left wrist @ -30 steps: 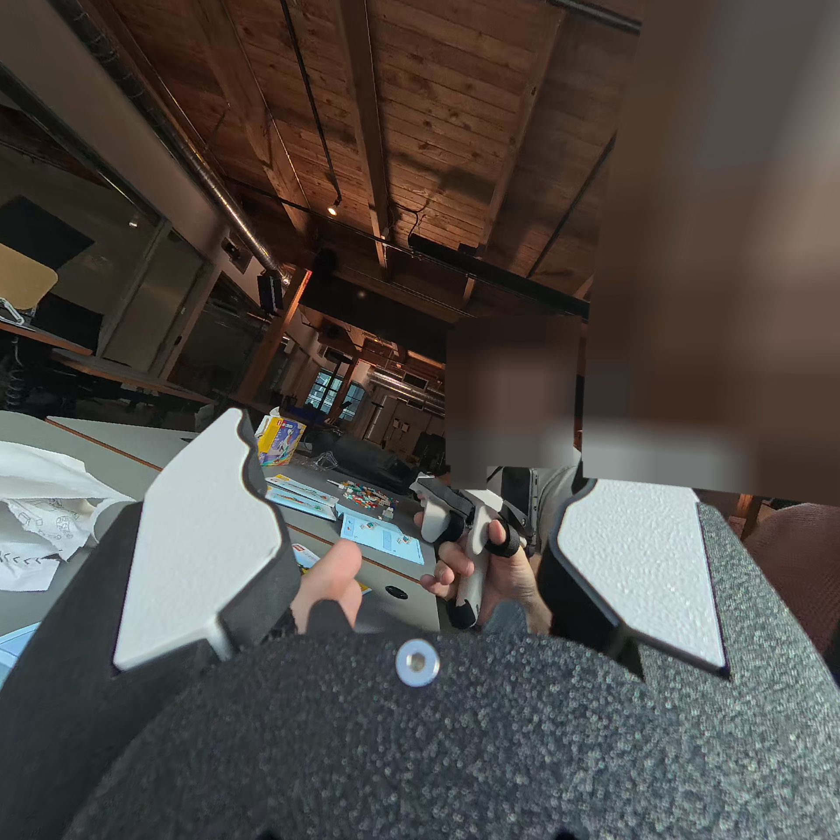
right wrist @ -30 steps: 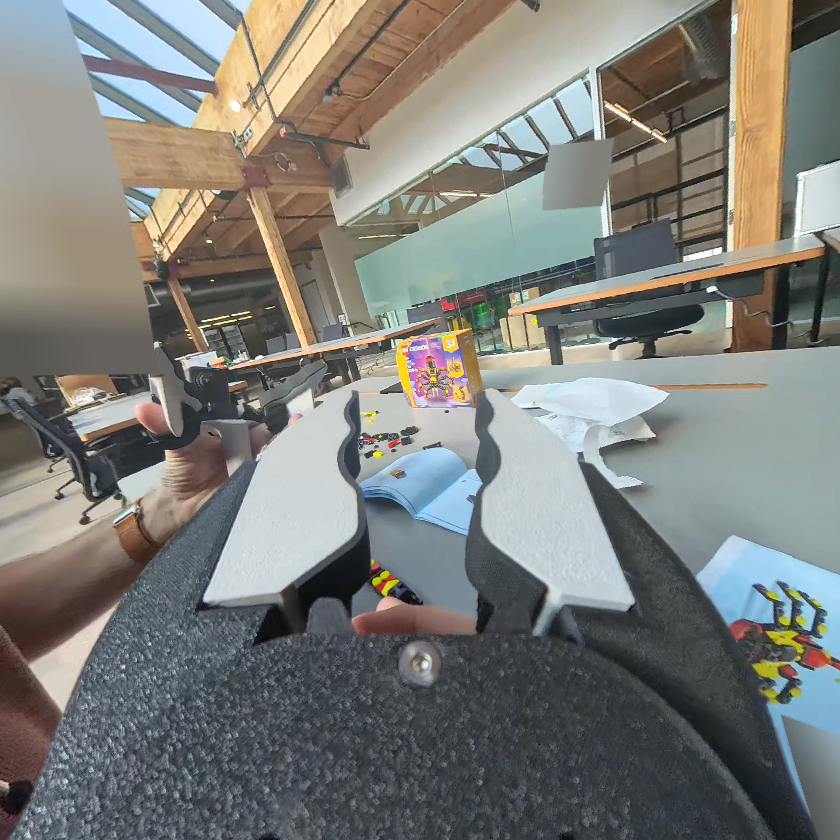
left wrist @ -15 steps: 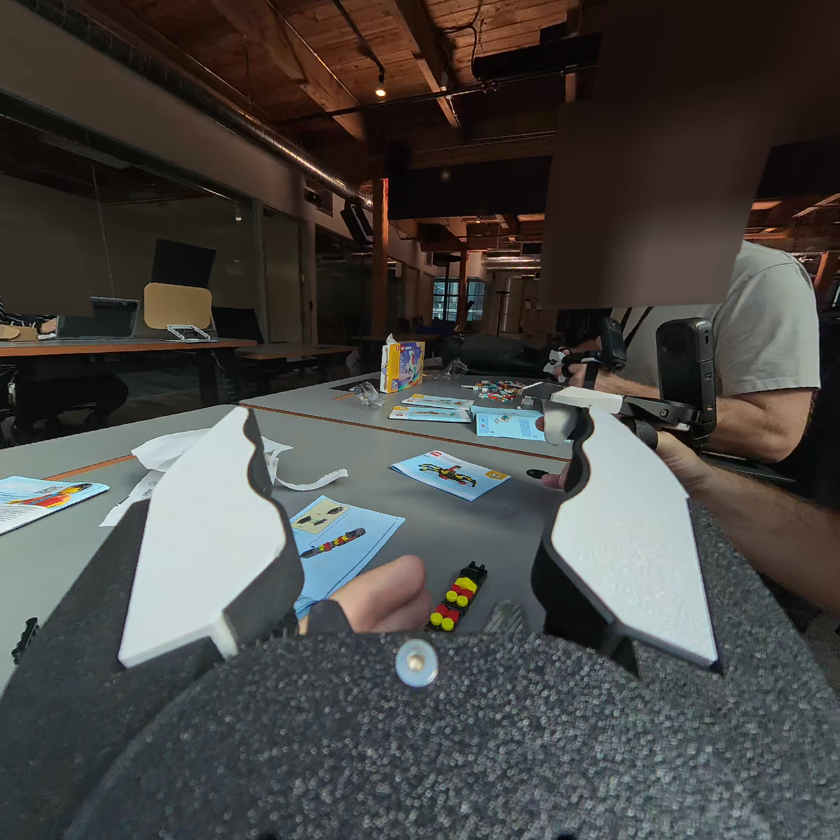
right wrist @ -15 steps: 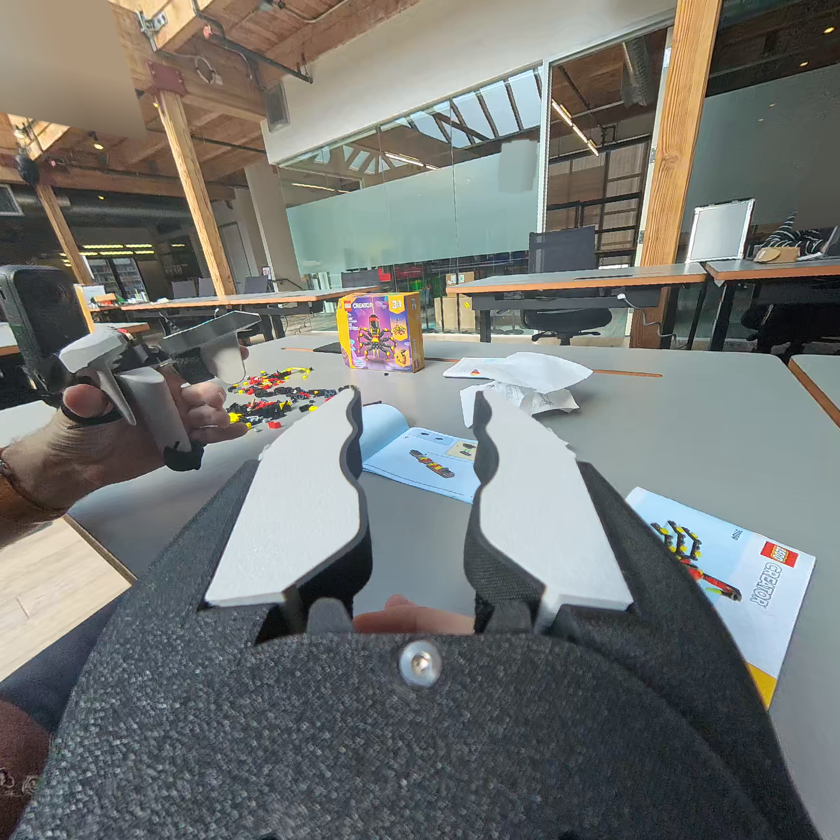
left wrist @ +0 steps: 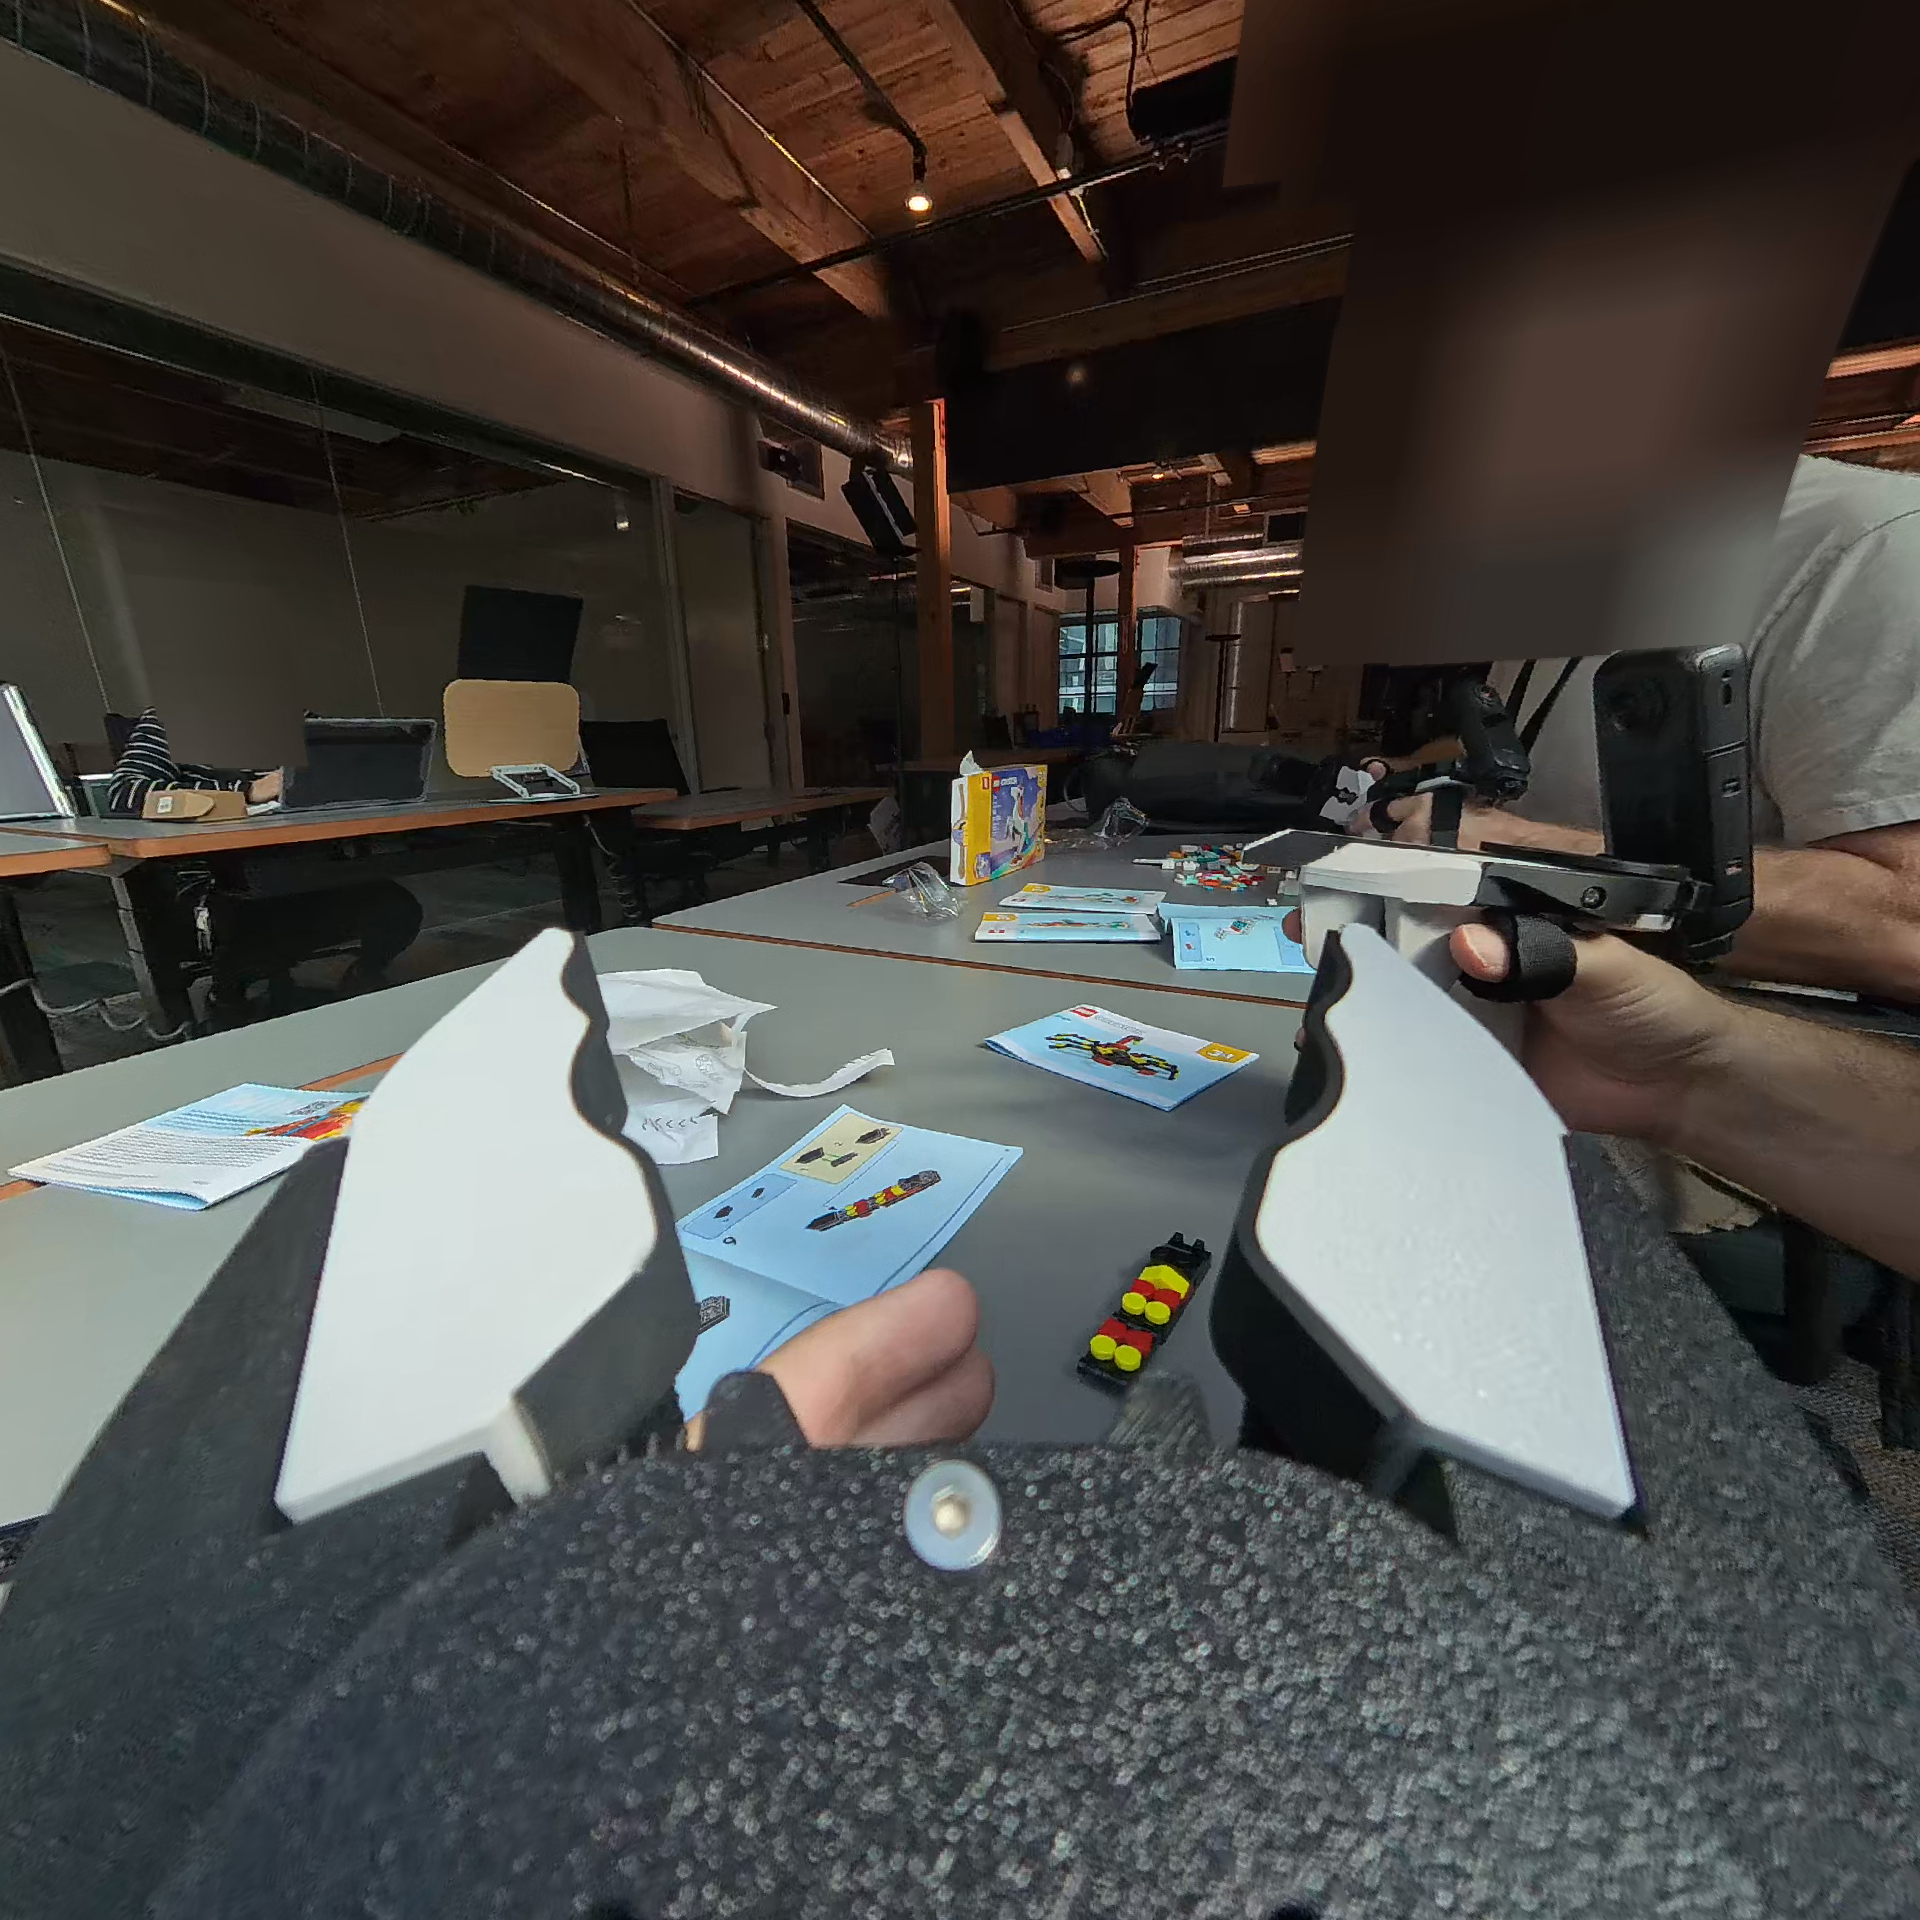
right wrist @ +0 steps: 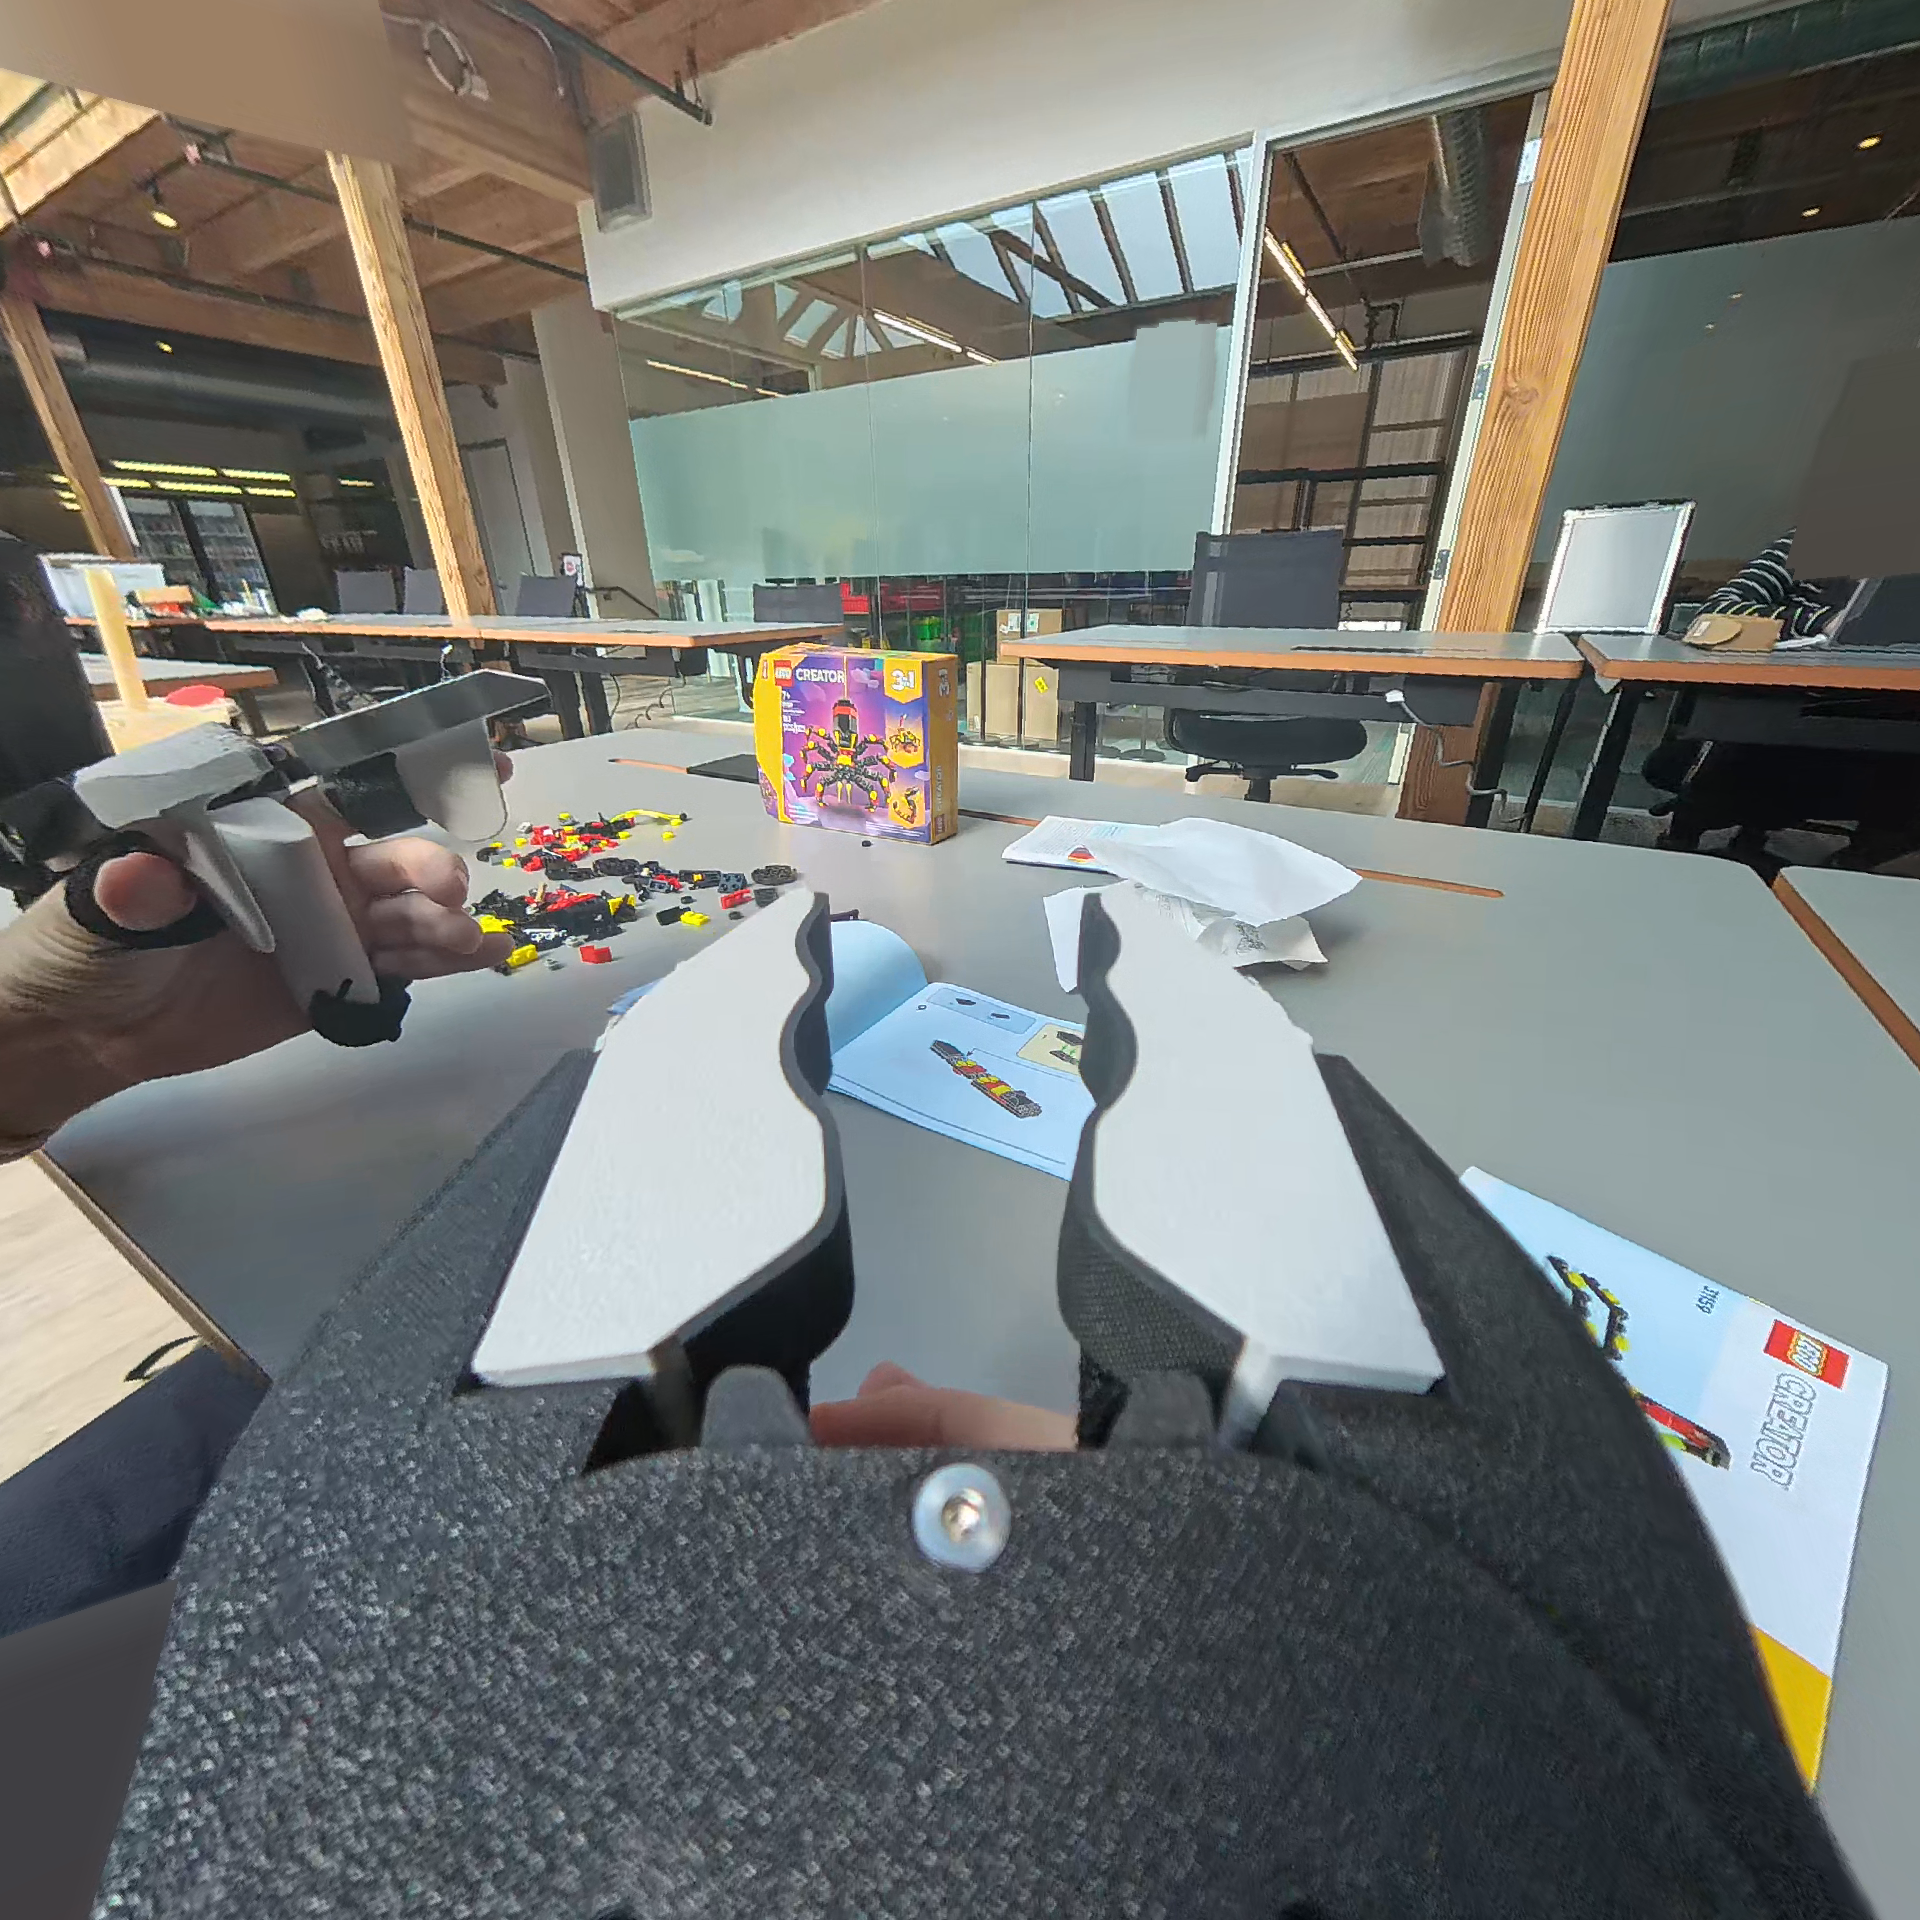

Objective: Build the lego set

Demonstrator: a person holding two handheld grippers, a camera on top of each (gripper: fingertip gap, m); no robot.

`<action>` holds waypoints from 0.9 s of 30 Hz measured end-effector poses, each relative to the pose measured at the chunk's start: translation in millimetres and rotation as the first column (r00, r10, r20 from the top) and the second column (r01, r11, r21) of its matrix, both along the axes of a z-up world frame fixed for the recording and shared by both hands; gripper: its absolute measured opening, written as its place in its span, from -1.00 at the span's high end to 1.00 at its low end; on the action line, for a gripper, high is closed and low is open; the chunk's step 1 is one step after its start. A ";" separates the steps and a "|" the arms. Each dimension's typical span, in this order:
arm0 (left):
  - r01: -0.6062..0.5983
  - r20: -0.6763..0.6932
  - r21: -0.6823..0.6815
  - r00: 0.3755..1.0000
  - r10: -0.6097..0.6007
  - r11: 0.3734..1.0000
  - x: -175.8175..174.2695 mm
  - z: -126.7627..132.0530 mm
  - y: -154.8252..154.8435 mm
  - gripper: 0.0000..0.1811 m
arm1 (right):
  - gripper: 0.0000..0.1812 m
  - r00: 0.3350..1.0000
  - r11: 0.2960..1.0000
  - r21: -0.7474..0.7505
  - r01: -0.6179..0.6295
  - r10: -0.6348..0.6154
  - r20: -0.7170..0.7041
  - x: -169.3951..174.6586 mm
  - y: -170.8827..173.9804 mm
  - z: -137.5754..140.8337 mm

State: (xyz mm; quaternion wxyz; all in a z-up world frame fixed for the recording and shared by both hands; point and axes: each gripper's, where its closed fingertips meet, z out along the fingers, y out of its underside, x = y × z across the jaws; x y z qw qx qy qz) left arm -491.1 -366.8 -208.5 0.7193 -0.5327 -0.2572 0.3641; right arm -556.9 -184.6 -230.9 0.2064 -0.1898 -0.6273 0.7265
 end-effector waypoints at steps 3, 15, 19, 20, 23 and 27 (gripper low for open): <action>0.019 0.006 -0.003 1.000 -0.019 1.000 -4.1 -0.8 -7.0 -0.39 | 0.51 1.000 0.999 0.027 0.024 -0.024 0.014 -3.0 -7.2 -3.6; 0.099 0.070 -0.095 0.993 -0.092 0.991 -0.6 -10.0 -25.0 -0.39 | 0.54 1.000 1.000 0.011 0.016 -0.016 -0.013 9.7 -48.5 0.0; 0.021 0.023 -0.050 1.000 -0.020 0.999 9.7 -1.6 -32.5 -0.37 | 0.54 0.999 1.000 0.015 -0.009 0.010 -0.038 19.4 -53.5 8.5; 0.007 0.018 -0.042 1.000 -0.007 0.999 11.3 0.5 -33.2 -0.37 | 0.54 0.999 1.000 0.017 -0.015 0.015 -0.045 21.5 -52.9 10.6; -0.014 -0.002 -0.025 1.000 0.014 1.000 13.9 6.3 -32.8 -0.36 | 0.54 0.998 1.000 0.026 -0.014 0.015 -0.057 24.9 -46.3 14.1; -0.001 -0.006 -0.031 1.000 0.000 1.000 11.8 9.1 -24.4 -0.35 | 0.54 0.998 1.000 0.021 0.014 -0.013 -0.063 27.7 -30.0 15.2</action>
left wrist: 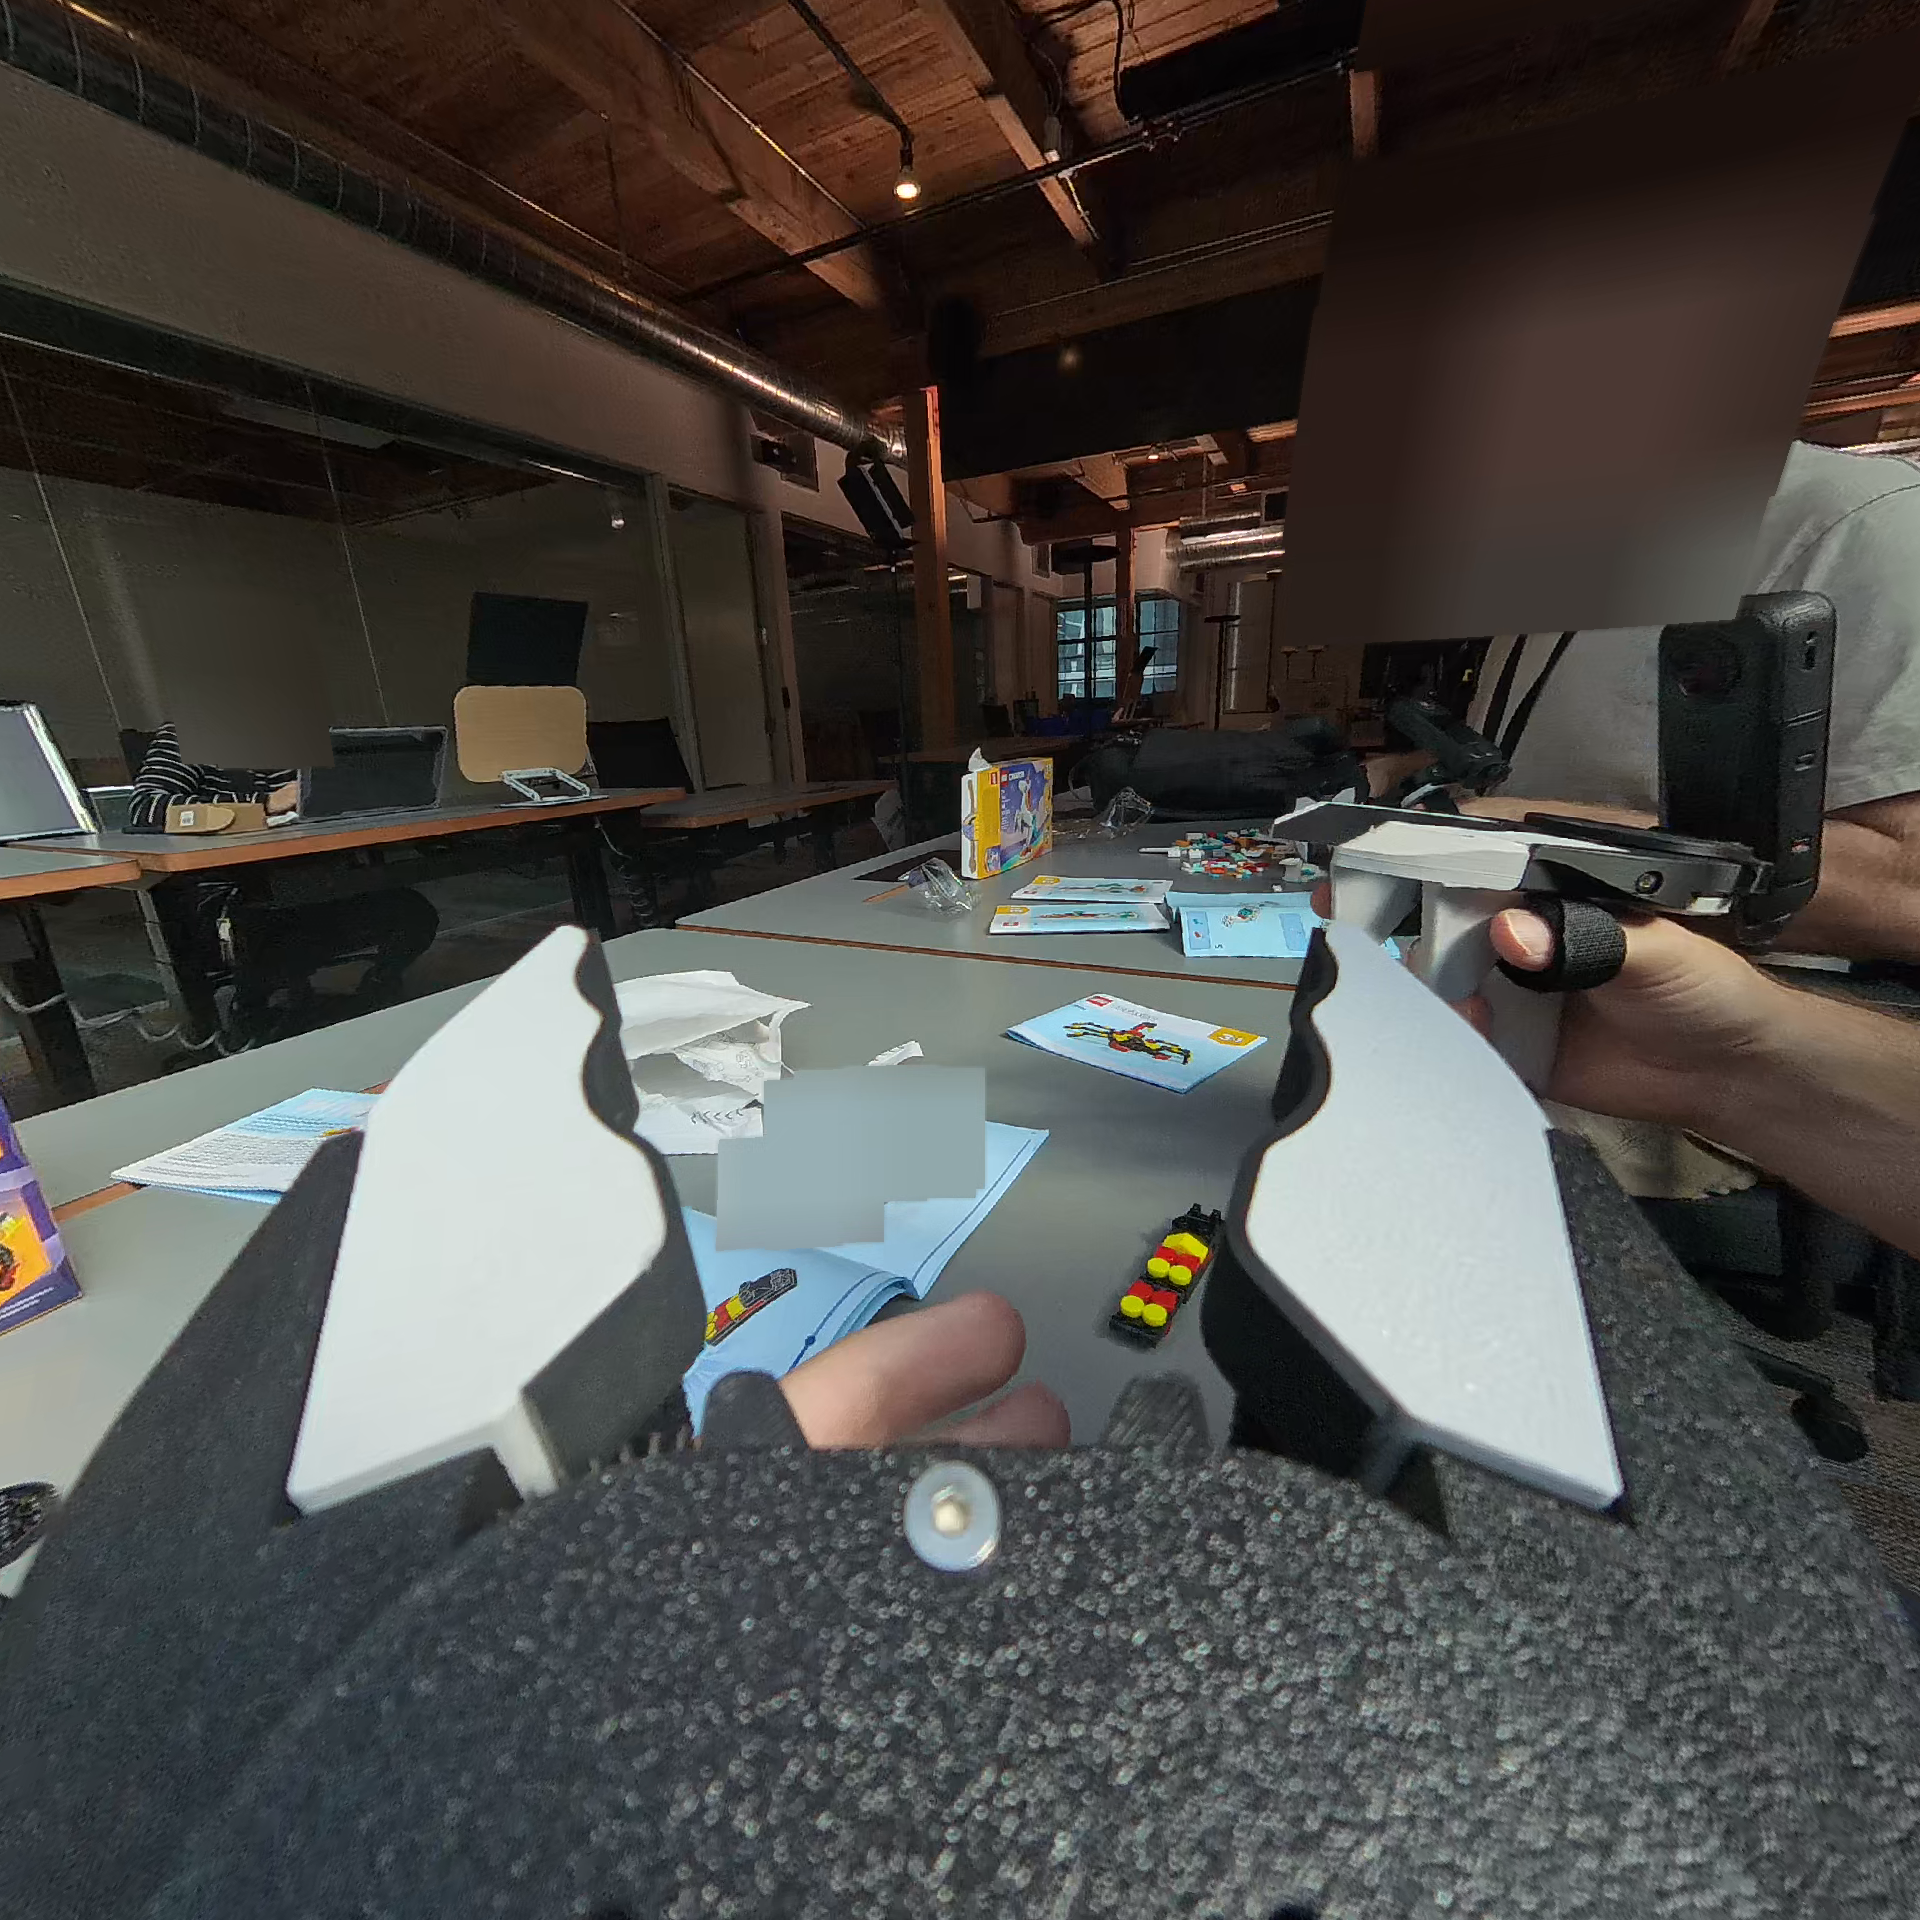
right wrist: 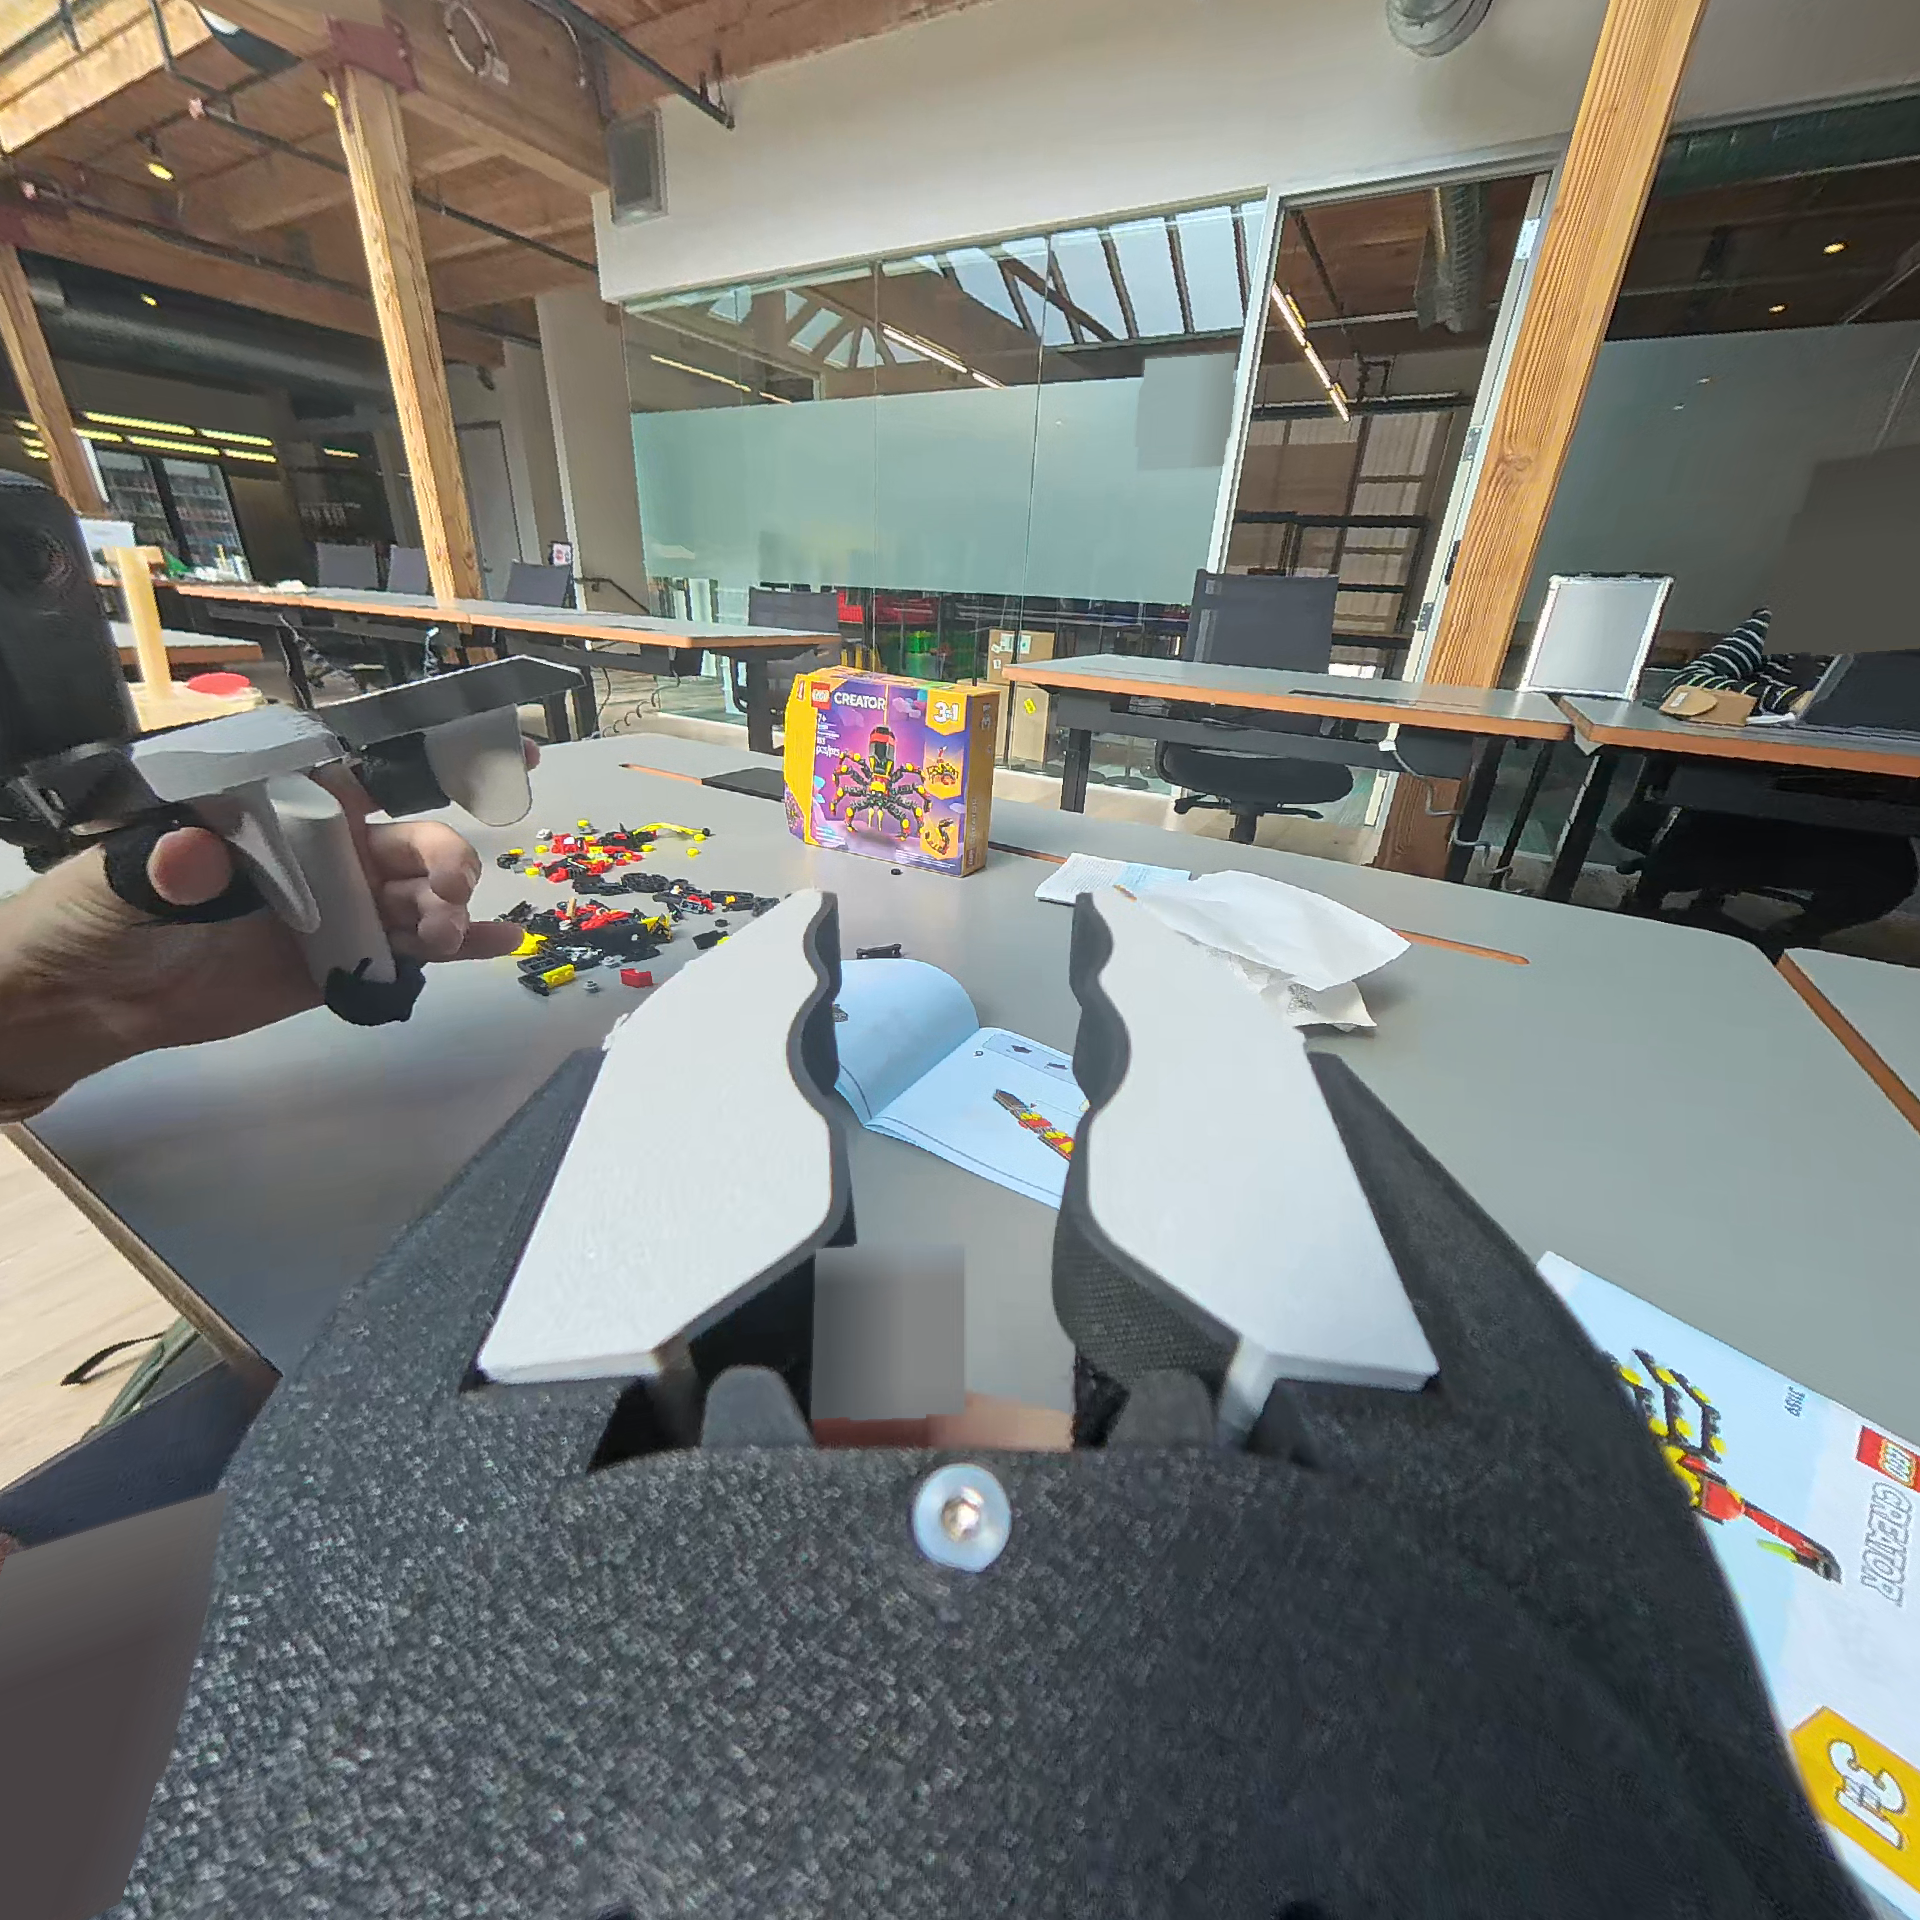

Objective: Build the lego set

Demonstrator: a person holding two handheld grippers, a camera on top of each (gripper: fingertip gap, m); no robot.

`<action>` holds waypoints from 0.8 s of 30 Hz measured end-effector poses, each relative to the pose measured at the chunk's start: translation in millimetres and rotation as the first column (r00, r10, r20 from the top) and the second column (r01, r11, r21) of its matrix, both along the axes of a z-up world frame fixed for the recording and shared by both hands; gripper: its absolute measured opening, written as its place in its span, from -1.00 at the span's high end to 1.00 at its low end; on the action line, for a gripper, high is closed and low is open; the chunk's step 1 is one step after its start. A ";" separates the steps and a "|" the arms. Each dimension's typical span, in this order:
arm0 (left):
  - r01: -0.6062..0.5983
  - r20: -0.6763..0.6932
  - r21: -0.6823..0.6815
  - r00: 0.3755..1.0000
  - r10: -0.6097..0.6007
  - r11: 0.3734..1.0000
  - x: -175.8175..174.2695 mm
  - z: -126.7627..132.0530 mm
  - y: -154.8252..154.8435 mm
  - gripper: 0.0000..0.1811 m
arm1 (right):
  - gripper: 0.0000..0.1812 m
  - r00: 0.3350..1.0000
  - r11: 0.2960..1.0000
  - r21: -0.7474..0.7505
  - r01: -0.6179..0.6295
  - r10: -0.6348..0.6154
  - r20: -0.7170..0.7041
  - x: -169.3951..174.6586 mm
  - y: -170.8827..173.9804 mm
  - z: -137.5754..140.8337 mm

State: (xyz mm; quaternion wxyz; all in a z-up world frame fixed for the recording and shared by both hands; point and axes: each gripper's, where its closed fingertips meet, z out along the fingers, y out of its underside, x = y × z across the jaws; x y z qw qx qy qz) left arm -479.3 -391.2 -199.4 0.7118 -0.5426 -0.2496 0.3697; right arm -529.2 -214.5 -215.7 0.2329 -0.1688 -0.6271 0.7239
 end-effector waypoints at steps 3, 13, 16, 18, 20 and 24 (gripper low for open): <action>0.028 0.014 0.001 1.000 -0.028 1.000 -4.2 -2.5 10.8 -0.35 | 0.54 1.000 1.000 0.001 0.024 -0.024 0.008 0.6 12.2 -3.8; 0.057 0.041 0.009 0.998 -0.057 0.998 -16.2 -12.1 29.9 -0.34 | 0.54 0.999 0.999 0.002 0.041 -0.041 0.035 -7.9 27.3 -14.1; 0.043 0.036 0.014 0.998 -0.044 0.999 -19.4 -11.3 27.9 -0.33 | 0.54 0.999 0.999 -0.007 0.042 -0.042 0.034 -12.0 27.4 -13.3; 0.028 0.029 0.016 0.999 -0.029 0.999 -21.8 -10.2 25.0 -0.31 | 0.54 0.998 0.999 -0.014 0.046 -0.045 0.033 -14.2 27.4 -13.0; 0.003 0.027 0.012 1.000 -0.003 1.000 -24.3 -9.4 20.8 -0.27 | 0.55 0.997 0.998 -0.020 0.067 -0.067 0.026 -17.4 29.5 -12.5; -0.023 0.115 -0.036 0.993 0.027 0.999 -33.3 -19.6 16.3 -0.25 | 0.58 0.991 0.992 -0.008 0.123 -0.123 0.047 -24.7 38.5 -12.9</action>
